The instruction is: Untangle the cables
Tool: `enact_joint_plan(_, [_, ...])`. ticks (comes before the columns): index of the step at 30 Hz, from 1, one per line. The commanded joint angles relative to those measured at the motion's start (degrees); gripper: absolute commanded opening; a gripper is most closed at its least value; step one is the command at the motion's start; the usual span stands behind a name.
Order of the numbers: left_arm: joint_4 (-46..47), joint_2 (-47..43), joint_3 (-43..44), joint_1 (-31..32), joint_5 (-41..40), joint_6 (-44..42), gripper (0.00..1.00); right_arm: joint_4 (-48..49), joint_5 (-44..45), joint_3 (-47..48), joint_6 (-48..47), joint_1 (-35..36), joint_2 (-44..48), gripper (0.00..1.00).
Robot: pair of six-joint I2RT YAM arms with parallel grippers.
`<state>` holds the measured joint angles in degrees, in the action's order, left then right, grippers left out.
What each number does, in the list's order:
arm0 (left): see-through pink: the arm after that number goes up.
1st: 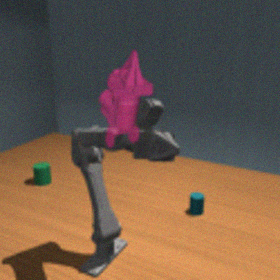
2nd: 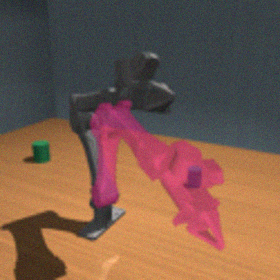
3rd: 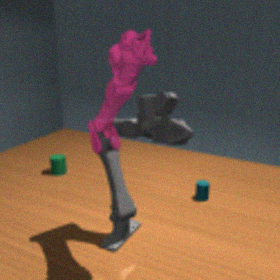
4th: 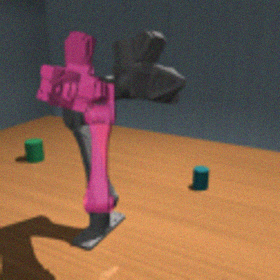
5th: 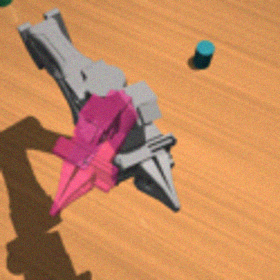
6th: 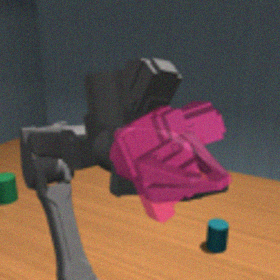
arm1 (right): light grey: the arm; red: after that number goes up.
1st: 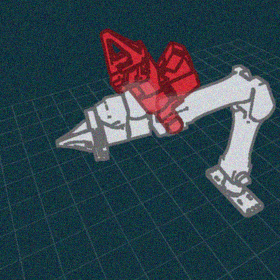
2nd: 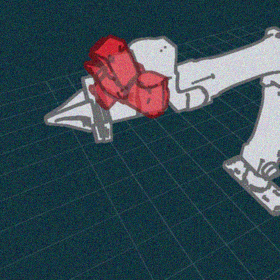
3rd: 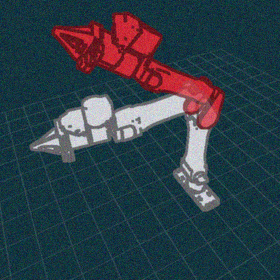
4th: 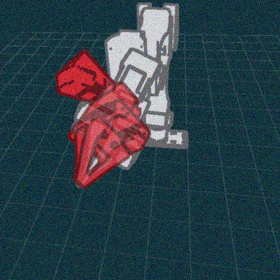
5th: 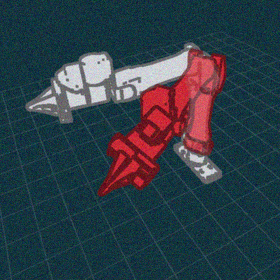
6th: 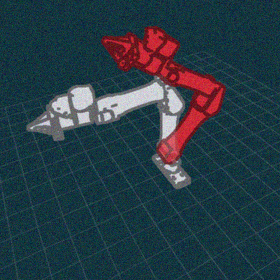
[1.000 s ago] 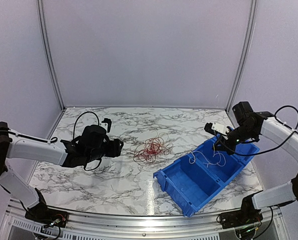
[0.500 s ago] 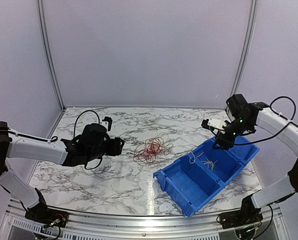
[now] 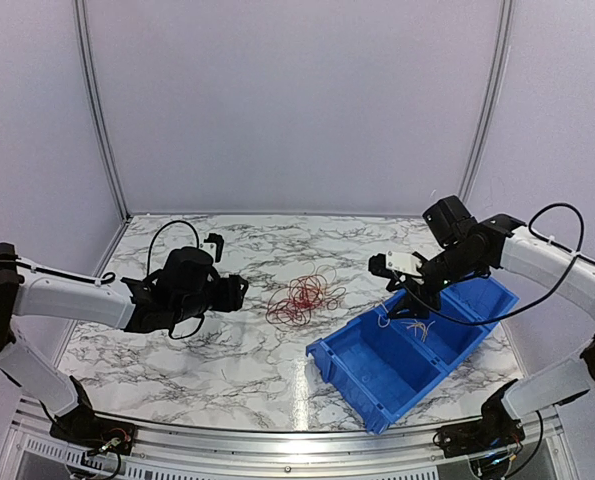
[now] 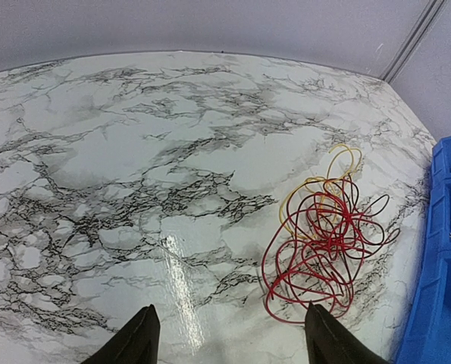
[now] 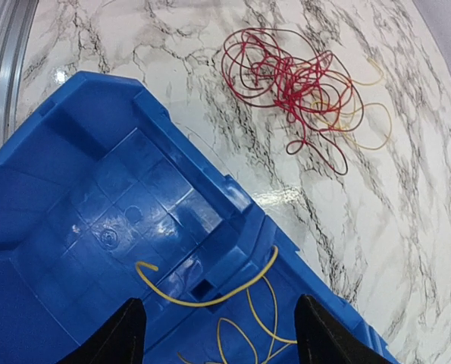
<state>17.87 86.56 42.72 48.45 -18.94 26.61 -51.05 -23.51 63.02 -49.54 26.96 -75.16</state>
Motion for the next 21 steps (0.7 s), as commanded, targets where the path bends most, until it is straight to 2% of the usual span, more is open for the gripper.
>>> enact_joint_plan(1, [0.59, -0.44, 0.91, 0.16, -0.22, 0.75, 0.68, 4.06, -2.39, -1.59, -0.82, 2.96, 0.14, 0.68])
enact_joint_plan(9, [0.59, -0.42, 0.64, 0.16, -0.53, 0.99, 0.69, 6.49, -3.62, -3.36, -0.09, 4.68, -2.35, 0.68])
enact_joint_plan(13, [0.59, 0.24, 0.84, 0.19, -0.40, 0.90, 0.69, 6.50, -5.91, -3.31, -0.44, 4.88, -3.53, 0.64])
enact_joint_plan(18, [0.59, 1.07, 1.09, 0.14, -0.08, 0.81, 0.69, 5.09, -8.85, -2.48, -0.84, 4.92, -5.95, 0.44])
enact_joint_plan(21, [0.59, 1.07, 0.97, 0.15, -0.13, 0.85, 0.69, 3.82, -10.37, -1.12, -0.87, 4.93, -7.57, 0.20])
